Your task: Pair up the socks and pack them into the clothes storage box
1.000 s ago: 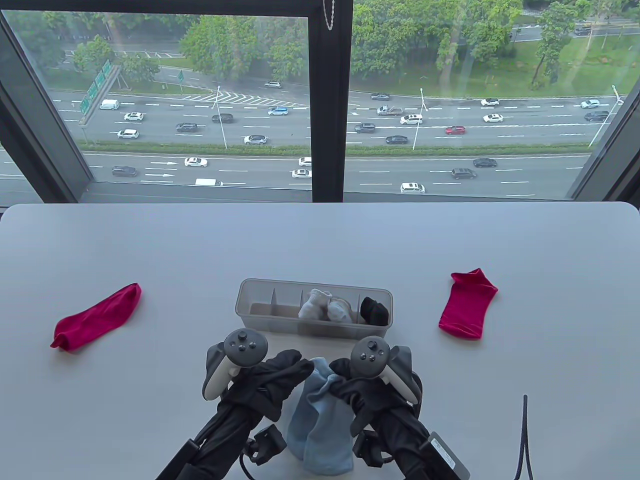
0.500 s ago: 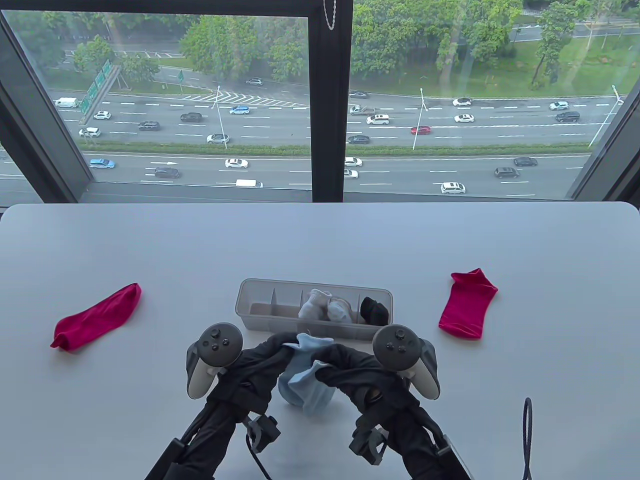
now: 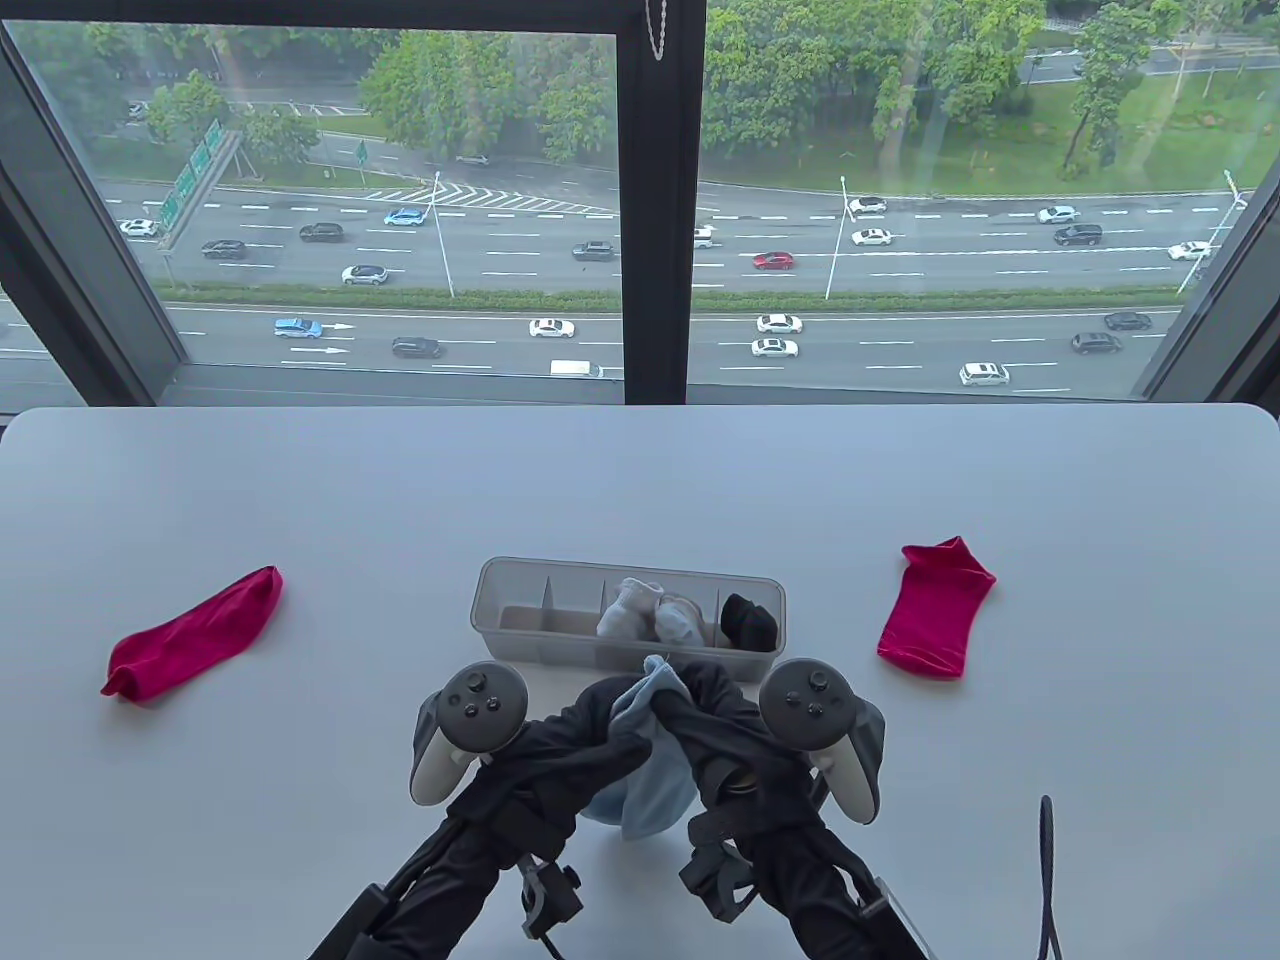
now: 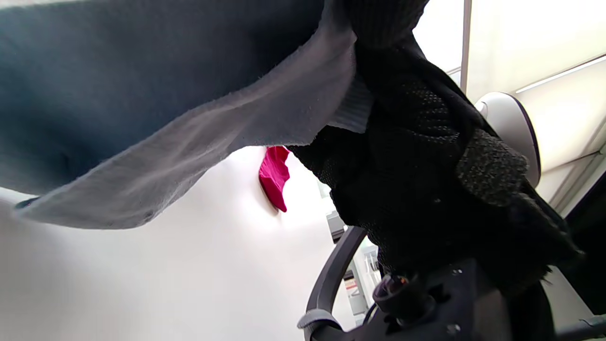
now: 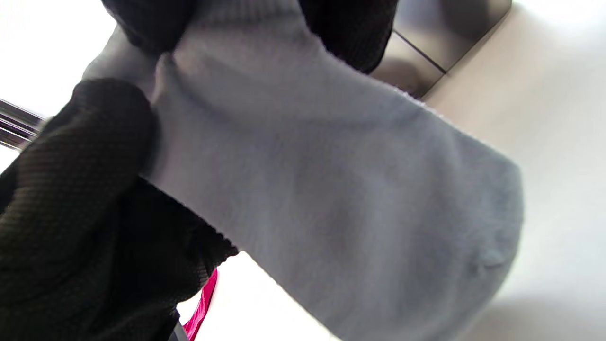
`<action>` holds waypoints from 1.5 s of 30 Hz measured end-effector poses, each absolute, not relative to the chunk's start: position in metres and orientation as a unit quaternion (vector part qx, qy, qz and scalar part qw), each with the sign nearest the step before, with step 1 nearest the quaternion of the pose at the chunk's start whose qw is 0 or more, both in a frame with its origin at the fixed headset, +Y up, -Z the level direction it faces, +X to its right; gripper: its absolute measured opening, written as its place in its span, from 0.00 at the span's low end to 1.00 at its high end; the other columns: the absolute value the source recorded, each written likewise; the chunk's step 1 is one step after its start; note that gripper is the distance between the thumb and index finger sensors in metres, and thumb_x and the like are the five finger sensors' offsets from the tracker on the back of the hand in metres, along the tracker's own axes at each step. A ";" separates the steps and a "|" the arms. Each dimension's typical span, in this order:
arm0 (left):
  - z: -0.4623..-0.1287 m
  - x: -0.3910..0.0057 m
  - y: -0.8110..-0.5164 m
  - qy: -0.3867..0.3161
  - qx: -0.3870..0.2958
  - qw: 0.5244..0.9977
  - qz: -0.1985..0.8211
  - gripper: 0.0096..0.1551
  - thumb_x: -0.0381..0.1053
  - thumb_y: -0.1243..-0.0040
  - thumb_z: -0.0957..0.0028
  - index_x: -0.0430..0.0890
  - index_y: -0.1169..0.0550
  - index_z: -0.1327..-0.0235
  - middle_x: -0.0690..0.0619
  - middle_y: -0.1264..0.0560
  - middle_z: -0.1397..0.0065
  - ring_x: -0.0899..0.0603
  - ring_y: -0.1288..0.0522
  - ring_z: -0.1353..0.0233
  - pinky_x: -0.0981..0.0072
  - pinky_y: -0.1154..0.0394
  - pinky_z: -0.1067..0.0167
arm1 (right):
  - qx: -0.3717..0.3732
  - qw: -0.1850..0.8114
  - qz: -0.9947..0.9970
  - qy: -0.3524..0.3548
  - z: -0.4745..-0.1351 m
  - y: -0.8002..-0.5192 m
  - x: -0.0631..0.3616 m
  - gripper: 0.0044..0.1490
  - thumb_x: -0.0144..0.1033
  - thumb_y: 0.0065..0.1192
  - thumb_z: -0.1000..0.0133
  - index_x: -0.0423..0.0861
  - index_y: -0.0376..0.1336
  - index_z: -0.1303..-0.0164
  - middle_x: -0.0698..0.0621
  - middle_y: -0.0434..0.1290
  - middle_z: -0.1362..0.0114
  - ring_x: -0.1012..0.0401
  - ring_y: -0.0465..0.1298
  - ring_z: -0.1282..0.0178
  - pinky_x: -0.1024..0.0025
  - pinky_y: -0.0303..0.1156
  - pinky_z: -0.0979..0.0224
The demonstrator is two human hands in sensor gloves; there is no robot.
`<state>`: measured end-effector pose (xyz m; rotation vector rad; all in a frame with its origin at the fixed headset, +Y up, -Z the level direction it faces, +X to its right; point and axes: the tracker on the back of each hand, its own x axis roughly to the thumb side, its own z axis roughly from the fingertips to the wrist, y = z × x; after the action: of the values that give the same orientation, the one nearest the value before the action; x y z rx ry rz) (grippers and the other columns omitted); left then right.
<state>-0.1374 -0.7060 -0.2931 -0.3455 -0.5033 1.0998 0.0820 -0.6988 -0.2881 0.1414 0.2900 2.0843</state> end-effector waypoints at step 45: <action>-0.278 -0.118 -0.717 -0.220 -0.239 0.930 0.173 0.36 0.52 0.51 0.37 0.41 0.42 0.18 0.34 0.53 0.13 0.24 0.52 0.15 0.20 0.49 0.26 | 0.063 0.264 0.950 0.152 -0.300 -0.722 0.092 0.40 0.43 0.62 0.46 0.52 0.53 0.23 0.41 0.63 0.19 0.42 0.64 0.22 0.44 0.64 0.24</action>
<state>-0.1185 -0.7165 -0.2777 -0.4892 -0.4506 0.3540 0.0915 -0.7215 -0.2997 0.1709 0.4109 2.5689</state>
